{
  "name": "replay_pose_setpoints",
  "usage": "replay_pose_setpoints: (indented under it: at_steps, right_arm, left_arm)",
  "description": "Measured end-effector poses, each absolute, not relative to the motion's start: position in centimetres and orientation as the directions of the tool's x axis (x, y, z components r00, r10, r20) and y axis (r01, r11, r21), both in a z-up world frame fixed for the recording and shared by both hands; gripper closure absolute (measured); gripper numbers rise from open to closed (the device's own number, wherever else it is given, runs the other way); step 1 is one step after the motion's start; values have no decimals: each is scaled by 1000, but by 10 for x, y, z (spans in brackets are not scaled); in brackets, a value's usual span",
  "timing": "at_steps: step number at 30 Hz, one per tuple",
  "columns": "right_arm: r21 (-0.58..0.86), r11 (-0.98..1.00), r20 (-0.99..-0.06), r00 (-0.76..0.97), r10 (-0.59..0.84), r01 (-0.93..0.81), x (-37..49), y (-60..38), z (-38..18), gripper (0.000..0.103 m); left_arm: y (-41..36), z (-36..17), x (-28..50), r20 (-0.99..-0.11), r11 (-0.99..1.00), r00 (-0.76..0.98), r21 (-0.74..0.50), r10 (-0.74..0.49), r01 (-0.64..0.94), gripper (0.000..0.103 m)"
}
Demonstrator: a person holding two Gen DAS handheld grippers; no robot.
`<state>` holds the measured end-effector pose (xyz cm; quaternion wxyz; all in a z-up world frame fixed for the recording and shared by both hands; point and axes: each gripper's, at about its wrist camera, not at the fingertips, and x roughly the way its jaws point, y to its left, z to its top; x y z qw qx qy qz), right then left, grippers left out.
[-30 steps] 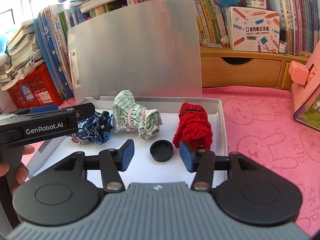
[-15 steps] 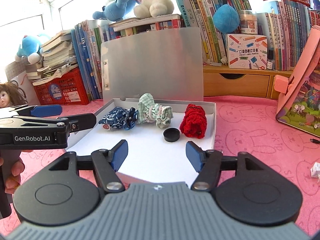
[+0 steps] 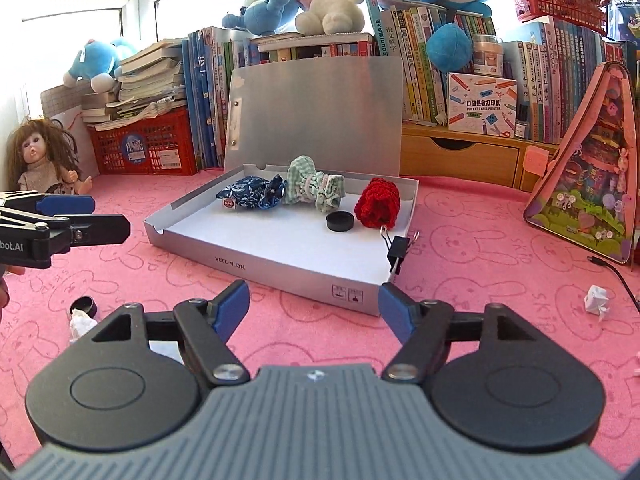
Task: Organize objects
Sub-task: 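Move both tools back toward the second black lid on the table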
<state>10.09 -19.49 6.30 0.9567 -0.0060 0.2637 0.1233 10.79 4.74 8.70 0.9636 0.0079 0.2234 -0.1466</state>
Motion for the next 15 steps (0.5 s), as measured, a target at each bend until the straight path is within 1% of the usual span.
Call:
replay_pose_setpoints:
  at_steps: [5, 11, 15]
  right_arm:
    - [11, 973, -540, 818, 199, -230, 88, -198, 41, 21]
    - [5, 971, -560, 803, 201, -240, 75, -201, 29, 19]
    - [-22, 970, -565, 804, 187, -242, 70, -197, 22, 19]
  left_arm:
    - [68, 70, 88, -447, 968, 862, -37, -238, 248, 5]
    - [90, 53, 69, -462, 980, 866, -41, -193, 196, 5]
    - [101, 48, 54, -439, 994, 893, -9, -98, 104, 5]
